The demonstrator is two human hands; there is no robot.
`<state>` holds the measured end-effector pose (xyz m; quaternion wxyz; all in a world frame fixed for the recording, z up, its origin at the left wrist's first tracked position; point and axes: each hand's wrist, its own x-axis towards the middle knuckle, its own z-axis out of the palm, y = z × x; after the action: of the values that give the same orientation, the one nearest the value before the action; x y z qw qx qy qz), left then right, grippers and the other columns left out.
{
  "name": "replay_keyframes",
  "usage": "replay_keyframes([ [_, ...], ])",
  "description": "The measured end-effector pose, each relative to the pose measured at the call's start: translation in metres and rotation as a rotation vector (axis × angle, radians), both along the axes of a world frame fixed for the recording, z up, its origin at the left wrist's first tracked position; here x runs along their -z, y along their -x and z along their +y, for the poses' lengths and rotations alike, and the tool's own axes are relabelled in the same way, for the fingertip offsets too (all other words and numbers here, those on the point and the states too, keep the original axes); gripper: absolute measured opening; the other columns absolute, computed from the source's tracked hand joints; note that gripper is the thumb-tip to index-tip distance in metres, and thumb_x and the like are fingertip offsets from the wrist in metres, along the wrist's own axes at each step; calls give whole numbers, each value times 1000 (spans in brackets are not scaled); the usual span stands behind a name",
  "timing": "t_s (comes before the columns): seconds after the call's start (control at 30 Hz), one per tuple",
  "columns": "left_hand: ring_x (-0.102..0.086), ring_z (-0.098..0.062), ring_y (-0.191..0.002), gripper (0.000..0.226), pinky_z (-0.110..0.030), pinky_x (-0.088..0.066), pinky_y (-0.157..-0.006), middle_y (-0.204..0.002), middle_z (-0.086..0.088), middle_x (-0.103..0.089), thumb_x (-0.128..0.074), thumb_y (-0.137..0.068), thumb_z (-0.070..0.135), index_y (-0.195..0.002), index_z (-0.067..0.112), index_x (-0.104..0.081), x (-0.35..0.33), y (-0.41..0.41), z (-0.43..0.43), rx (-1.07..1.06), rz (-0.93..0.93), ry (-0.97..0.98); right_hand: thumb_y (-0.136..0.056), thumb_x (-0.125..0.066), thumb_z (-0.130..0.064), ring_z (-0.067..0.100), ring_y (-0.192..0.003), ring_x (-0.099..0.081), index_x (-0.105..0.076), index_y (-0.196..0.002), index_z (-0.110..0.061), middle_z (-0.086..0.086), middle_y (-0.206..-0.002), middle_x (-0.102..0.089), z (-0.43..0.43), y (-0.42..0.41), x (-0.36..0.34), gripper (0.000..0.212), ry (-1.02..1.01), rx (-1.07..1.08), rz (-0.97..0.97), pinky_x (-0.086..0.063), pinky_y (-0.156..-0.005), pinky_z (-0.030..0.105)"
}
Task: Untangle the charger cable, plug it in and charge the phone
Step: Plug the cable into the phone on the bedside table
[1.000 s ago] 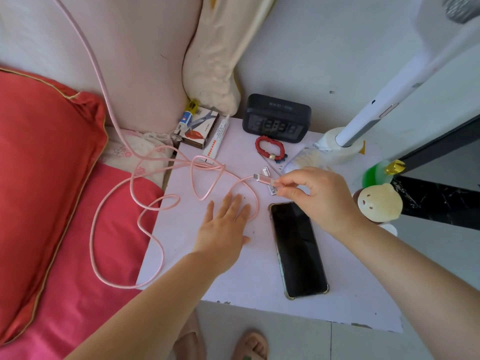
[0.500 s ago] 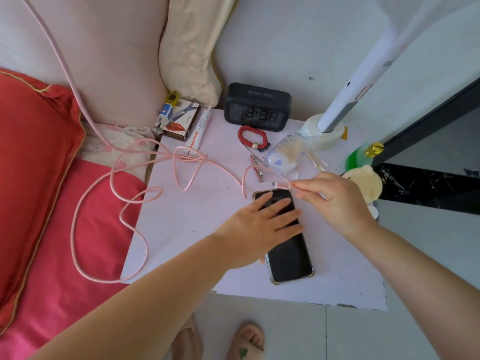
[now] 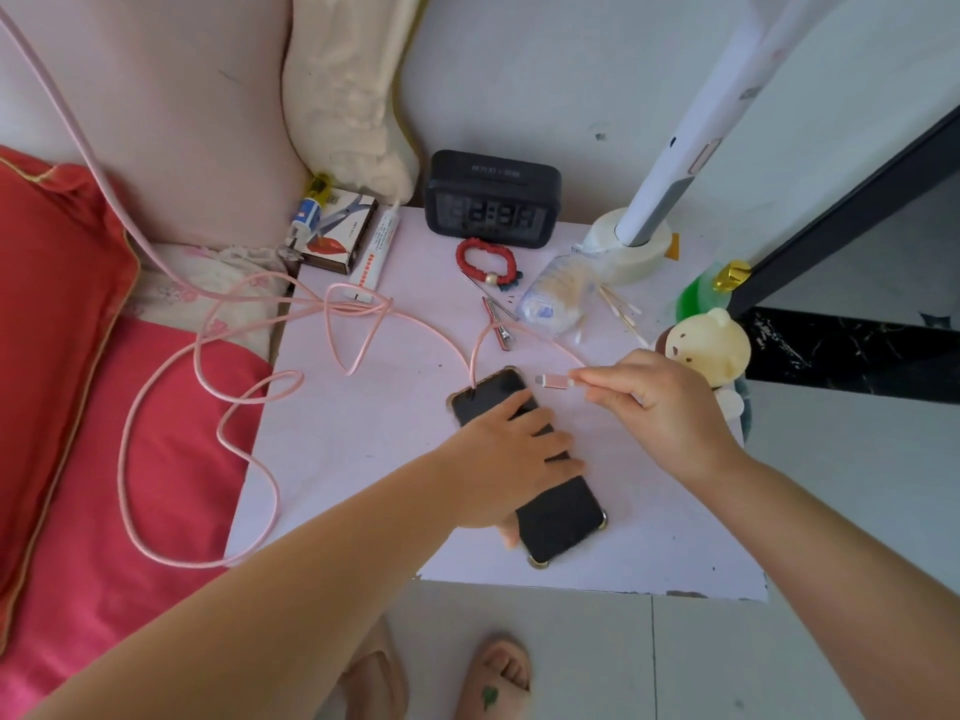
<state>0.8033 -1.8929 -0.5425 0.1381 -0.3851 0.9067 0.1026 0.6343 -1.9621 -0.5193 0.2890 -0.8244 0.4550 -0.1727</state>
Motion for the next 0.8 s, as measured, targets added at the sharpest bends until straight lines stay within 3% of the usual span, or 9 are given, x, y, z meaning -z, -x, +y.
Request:
replay_keyframes([
  [0.07,-21,-29,-132,91,-44,-2,-114,-145,0,-30,-56,-74,64,-145,22,-18,4,-12,12,-96,9,-6,-79,-68,-16,8,-68,-52,-72,-101,-19,-7,-72,-54,4,-1,3,23,-15,3,-4,-38,-63,11],
  [0.13,-22,-29,-134,93,-44,-1,-114,-146,1,-30,-53,-73,68,-145,22,-18,6,-22,24,-192,29,-7,-79,-68,-17,6,-66,-49,-73,-98,-17,-14,-69,-48,8,-3,6,20,-11,-1,5,-38,-62,19],
  [0.23,-27,-28,-131,93,-44,-6,-114,-144,1,-34,-51,-71,71,-144,22,-22,8,-33,37,-336,64,-18,-81,-66,-10,13,-70,-53,-73,-95,-11,-2,-77,-56,15,-4,10,16,18,-23,16,-39,-62,22],
  [0.3,-34,-30,-128,93,-45,-16,-112,-141,-1,-41,-54,-68,71,-143,21,-31,6,-41,43,-451,88,-21,-82,-64,-8,16,-72,-56,-72,-98,-11,3,-80,-59,21,-3,13,18,34,-38,26,-41,-62,25],
  [0.43,-58,-35,-104,89,-49,-44,-94,-115,-6,-65,-69,-54,68,-123,12,-59,10,-54,55,-620,165,154,-85,-62,-11,13,-72,-54,-68,-107,-18,-9,-79,-53,32,1,22,24,36,-32,69,-40,-60,25],
  [0.6,-60,-36,-99,86,-50,-46,-91,-111,-6,-66,-68,-55,68,-119,10,-61,12,-55,57,-633,179,225,-83,-63,-10,23,-77,-63,-69,-98,-17,2,-84,-67,48,4,31,17,24,-62,82,-51,-62,36],
  [0.73,-59,-36,-101,86,-49,-44,-94,-114,-7,-65,-68,-57,66,-121,10,-59,13,-55,58,-633,175,223,-79,-69,-16,7,-72,-55,-72,-93,-25,-4,-78,-63,57,7,38,17,-2,-54,88,-42,-60,23],
  [0.8,-59,-35,-103,87,-49,-40,-98,-116,-7,-64,-66,-58,67,-124,11,-58,13,-55,58,-629,153,208,-76,-72,-16,8,-71,-50,-73,-90,-25,-3,-77,-60,62,8,41,17,19,-40,64,-42,-56,25],
])
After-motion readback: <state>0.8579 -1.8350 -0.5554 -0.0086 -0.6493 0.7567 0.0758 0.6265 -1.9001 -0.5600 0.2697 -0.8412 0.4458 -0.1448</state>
